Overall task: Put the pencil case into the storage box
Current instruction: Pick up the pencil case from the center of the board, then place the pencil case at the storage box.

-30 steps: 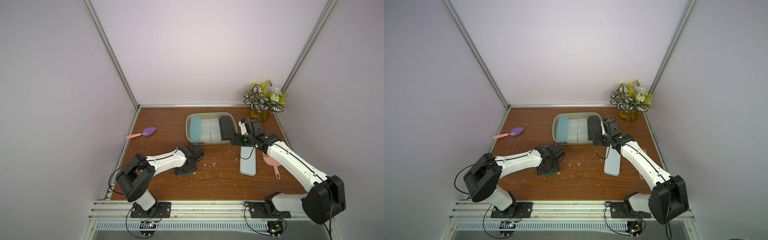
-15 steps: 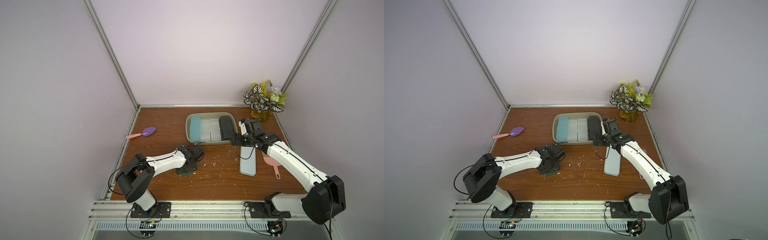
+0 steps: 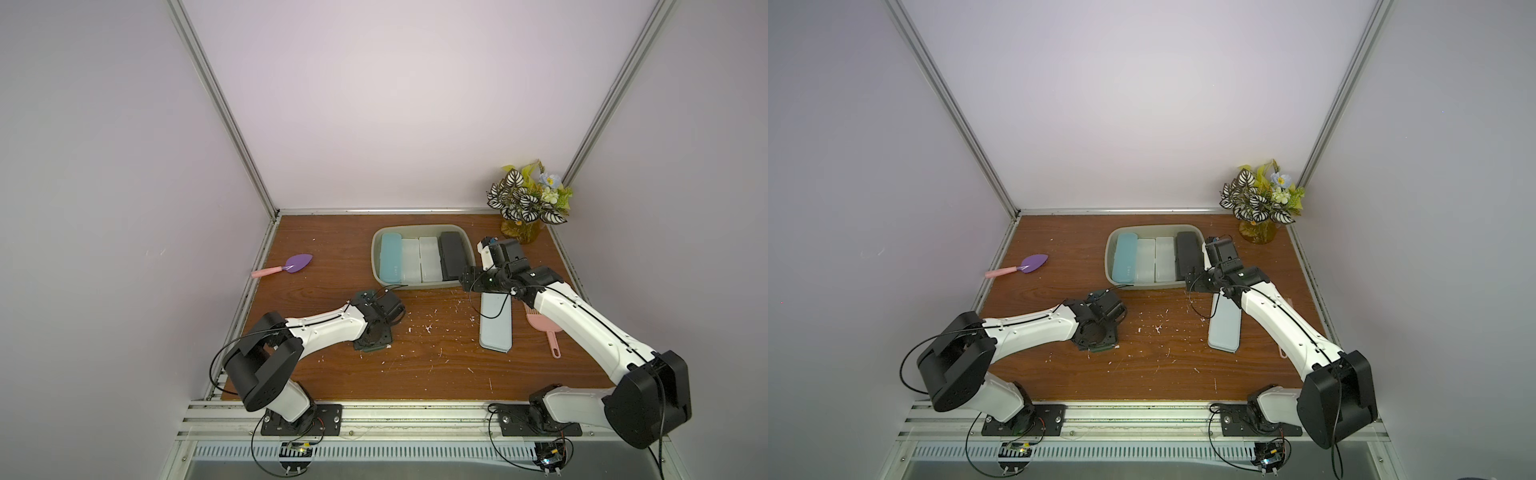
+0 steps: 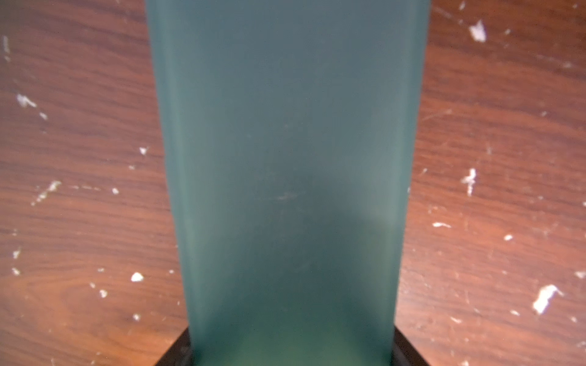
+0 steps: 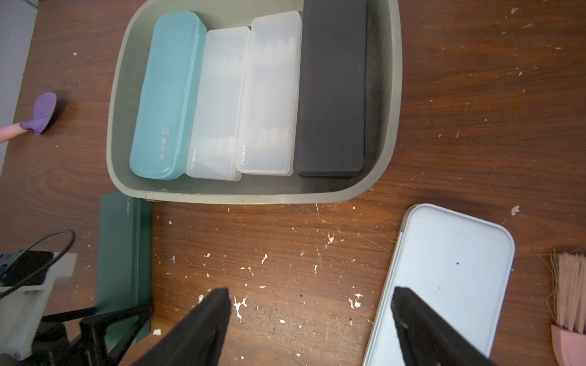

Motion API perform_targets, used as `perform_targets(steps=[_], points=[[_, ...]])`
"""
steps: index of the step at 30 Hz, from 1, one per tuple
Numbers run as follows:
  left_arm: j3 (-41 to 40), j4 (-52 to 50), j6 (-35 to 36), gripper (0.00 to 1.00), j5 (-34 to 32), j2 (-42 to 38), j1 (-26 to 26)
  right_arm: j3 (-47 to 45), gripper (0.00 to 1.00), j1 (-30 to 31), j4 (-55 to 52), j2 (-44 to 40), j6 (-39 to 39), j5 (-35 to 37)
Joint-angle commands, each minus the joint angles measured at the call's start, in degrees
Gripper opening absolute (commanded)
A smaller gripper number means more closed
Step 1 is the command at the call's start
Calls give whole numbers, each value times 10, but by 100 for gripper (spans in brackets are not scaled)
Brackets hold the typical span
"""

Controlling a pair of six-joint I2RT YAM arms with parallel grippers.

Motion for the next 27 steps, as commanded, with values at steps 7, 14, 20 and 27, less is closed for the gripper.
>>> perform_targets(steps=[7,14,20,27], points=[[122,-189,26,54,-40,-91,8,12,87,-3,-6,-19,2,0],[316,-209,103,55,-51,-2,16,15,87,-3,-7,-18,-2,1],[532,-208,180,56,-58,166,26,25,88,-4,-18,-18,-10,6],[712,-208,217,56,-27,347,62,29,88,-11,-25,-21,-16,7]])
